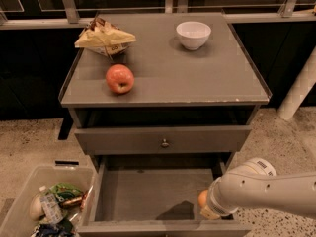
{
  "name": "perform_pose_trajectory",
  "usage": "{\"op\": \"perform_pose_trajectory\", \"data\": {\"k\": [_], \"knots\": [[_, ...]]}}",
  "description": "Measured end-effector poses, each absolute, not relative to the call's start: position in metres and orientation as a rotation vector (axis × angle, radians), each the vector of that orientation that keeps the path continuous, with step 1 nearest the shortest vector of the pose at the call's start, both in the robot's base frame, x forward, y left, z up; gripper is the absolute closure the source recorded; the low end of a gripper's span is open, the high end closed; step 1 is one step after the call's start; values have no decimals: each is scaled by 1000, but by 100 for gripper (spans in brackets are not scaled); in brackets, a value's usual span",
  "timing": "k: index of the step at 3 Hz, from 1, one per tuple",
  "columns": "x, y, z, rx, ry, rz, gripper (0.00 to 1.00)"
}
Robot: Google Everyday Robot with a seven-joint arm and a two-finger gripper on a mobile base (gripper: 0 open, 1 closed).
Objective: Place orange into middle drawer
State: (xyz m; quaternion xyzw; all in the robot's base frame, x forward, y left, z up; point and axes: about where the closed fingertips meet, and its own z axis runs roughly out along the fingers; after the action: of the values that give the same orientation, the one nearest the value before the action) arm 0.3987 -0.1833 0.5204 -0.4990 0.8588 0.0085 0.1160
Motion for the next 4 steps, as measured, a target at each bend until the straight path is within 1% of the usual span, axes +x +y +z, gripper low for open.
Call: {"op": "perform_pose_trajectory", "data": {"k": [1,2,4], "knots": [[404,-185,520,-1455,2516,35,100],[424,-196,506,-1417,2535,93,100],[483,-205,433,-1380,2533,231,100]]}}
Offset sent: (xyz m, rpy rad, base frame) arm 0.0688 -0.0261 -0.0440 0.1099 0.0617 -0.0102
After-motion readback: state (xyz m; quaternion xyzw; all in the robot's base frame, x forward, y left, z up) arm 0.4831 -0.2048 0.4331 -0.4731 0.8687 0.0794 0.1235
